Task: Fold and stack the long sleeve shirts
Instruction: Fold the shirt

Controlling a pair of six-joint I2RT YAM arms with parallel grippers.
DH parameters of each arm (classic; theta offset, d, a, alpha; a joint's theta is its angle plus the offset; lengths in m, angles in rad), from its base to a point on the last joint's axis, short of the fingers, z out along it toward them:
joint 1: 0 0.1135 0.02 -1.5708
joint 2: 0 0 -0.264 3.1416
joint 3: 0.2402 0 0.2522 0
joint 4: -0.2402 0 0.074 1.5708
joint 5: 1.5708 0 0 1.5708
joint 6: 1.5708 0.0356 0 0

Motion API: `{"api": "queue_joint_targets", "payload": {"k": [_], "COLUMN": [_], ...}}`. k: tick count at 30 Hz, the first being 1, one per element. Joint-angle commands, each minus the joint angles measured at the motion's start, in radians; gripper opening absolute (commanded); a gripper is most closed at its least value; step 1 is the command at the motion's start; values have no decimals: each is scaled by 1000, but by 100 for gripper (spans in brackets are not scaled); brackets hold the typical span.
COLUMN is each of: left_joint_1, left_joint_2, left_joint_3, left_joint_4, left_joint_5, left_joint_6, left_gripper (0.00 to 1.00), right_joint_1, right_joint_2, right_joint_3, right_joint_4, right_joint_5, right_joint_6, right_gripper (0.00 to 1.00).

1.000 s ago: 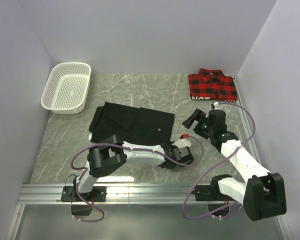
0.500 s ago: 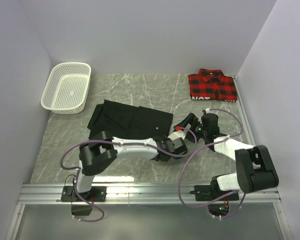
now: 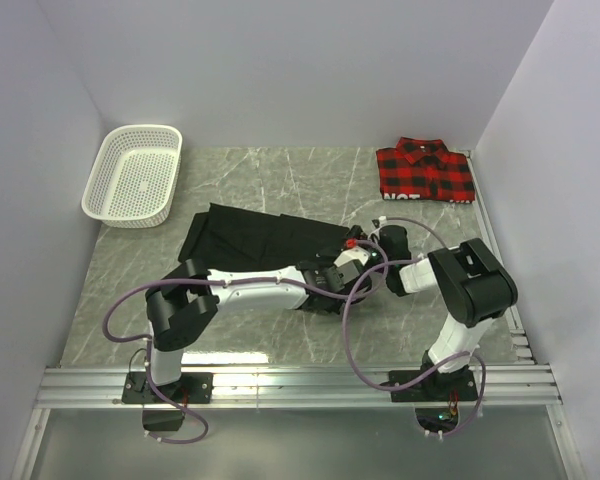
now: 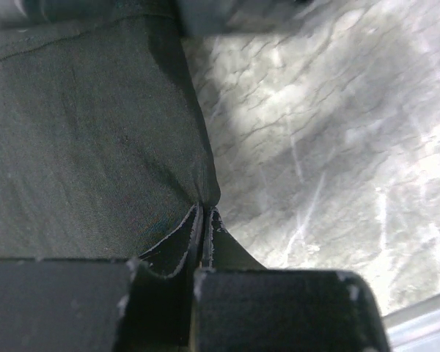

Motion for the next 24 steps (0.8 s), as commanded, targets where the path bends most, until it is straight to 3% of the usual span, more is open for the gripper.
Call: {"api": "queue_joint_targets", "payload": {"k": [1, 4, 7, 8, 10, 11, 14, 16, 20, 24], "left_joint_1": [1, 3, 3, 3, 3, 4, 18, 36, 117, 251], "left_joint_2": [-5, 6, -2, -7, -22, -28, -60, -106, -223, -374], "left_joint_3": [75, 99, 106, 104, 96, 93, 76, 61, -40, -181], "left_joint_4": [25, 31, 42, 45, 56, 54, 50, 53, 89, 152], "left_joint_5": [29, 45, 68, 72, 76, 76, 69, 82, 109, 173], "left_joint_6": [-36, -38, -41, -36, -29, -27, -29, -36, -55, -81], "left_gripper": [2, 7, 16, 24, 35, 48, 69, 77, 83, 86], "right_joint_1": [44, 55, 55, 57, 54, 51, 28, -5, -31, -32], "right_joint_2": [58, 72, 80, 78, 77, 77, 77, 74, 57, 54], "right_joint_3": [21, 35, 56, 76, 102, 130, 182, 228, 346, 461], "right_joint_4": [24, 28, 12, -2, -73, -99, -233, -309, -659, -893], "right_joint_5": [-2, 26, 32, 32, 35, 35, -9, -42, 1, 105], "right_joint_6": [32, 23, -3, -15, -70, -93, -216, -279, -539, -685], "right_gripper": [84, 72, 34, 11, 0, 0, 0, 0, 0, 0]}}
